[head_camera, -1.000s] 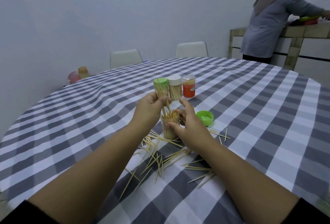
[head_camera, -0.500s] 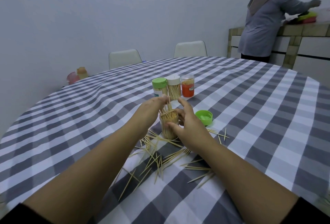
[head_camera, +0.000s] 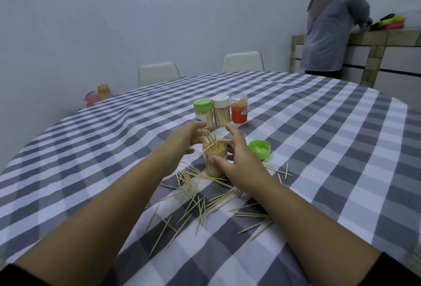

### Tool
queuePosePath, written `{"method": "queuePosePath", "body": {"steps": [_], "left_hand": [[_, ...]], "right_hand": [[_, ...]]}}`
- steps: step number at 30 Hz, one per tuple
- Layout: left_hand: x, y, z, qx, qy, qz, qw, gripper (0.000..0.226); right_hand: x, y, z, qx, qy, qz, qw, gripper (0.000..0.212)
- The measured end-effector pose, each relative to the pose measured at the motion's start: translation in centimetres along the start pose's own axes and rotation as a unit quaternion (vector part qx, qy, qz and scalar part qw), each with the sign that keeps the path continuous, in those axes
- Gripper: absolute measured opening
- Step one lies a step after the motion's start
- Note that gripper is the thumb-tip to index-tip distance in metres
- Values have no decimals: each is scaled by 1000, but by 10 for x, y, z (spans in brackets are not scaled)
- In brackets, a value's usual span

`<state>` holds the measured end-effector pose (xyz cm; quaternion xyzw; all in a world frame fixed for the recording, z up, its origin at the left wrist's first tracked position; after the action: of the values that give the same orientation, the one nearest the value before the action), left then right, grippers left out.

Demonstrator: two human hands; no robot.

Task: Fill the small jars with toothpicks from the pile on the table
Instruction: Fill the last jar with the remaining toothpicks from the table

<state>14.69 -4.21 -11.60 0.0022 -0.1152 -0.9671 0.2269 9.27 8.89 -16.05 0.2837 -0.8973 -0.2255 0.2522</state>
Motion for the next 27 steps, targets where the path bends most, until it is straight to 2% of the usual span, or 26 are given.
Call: {"method": "queuePosePath", "body": {"steps": [2, 5, 8, 12, 15, 18, 21, 24, 27], "left_hand": [[-2, 14, -7, 54, -9, -35, 998, 30], [-6, 28, -14, 144, -35, -102, 984, 42], [-8, 30, -15, 138, -73, -88, 984, 39], [-10, 22, -9, 131, -123, -69, 981, 41], [-7, 16, -5, 110, -152, -45, 981, 22], [-2, 14, -1, 112, -175, -5, 978, 17], [3, 13, 4, 144, -176, 9, 974, 10], [3, 9, 7, 193, -159, -4, 968, 12], [-2, 5, 5, 152, -131, -22, 979, 22]], "right_hand": [[-1, 0, -1, 1, 5, 1, 1000, 78], [-4, 2, -4, 22, 13, -1, 1000, 62], [-5, 3, -5, 43, 14, 10, 999, 49], [-4, 3, -4, 20, 17, 16, 1000, 44], [-2, 2, -4, -15, 25, 23, 999, 42], [-3, 5, -5, -32, 27, 35, 999, 41], [-6, 13, -6, -40, 7, 53, 998, 45], [-8, 20, -6, -52, -5, 66, 996, 43], [-7, 21, -5, -75, -3, 59, 995, 36]]}}
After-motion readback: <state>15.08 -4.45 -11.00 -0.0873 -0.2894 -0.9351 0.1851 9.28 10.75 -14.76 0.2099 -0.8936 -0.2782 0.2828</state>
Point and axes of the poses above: each hand's wrist, its own x-axis towards the middle knuckle, its own y-axis out of the back of the hand, z = x × y, the point moved 2 cm from there along x, towards the middle knuckle, and after that the axes turned 7 degrees about -x, right-handed, at the moved point
